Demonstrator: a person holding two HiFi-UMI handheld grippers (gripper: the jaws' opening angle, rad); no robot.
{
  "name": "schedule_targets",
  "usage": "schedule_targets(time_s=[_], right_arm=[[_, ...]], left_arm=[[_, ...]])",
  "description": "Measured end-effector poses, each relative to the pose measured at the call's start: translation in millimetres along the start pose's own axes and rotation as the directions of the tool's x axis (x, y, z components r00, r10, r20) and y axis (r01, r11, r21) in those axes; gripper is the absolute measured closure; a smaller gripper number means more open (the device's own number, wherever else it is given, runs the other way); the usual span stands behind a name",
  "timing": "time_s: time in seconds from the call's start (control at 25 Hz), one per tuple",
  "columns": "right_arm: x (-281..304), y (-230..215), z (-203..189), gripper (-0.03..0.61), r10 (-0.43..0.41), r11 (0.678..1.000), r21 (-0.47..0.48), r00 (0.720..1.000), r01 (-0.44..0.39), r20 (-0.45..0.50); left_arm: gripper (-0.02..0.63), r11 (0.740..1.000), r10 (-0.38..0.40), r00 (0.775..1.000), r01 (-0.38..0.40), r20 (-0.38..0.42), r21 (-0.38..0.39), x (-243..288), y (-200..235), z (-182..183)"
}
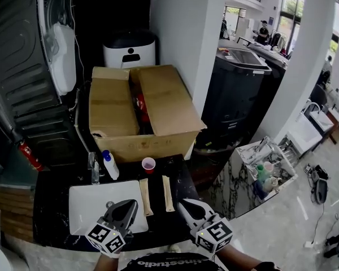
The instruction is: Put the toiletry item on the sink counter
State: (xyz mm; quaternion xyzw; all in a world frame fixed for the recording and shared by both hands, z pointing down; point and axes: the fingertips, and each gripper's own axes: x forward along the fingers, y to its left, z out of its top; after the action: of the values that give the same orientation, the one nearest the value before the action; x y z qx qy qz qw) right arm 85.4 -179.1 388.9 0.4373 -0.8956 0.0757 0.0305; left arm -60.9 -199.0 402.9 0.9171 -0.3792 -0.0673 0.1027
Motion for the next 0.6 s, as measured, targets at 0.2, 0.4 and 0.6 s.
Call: schedule_targets(time_s=[0.2, 0.4, 0.6], right_arm=[[3.5, 4.7, 6.1, 0.540, 0.021, 0.999, -0.033, 1.000, -0.021, 0.005], [2.8, 3.4, 6.3, 0.540, 0.023, 1.000, -0.018, 1.000, -0.023, 0.012], [3.0, 2.7, 4.8, 0.540, 0.021, 0.999, -0.026, 1.000, -0.021, 0.016]], left_arm=[[0.598, 1.000, -0.010, 1.000, 0.010, -0.006, 0.013, 2.0, -3.1, -2.1], [0.598, 1.000, -0.024, 1.000, 0.024, -0.006, 0.020, 2.2, -5.0, -2.4], [0.598, 1.000, -0.013, 1.000, 0.013, 0.004, 0.017, 0.3, -2.3, 5.9]])
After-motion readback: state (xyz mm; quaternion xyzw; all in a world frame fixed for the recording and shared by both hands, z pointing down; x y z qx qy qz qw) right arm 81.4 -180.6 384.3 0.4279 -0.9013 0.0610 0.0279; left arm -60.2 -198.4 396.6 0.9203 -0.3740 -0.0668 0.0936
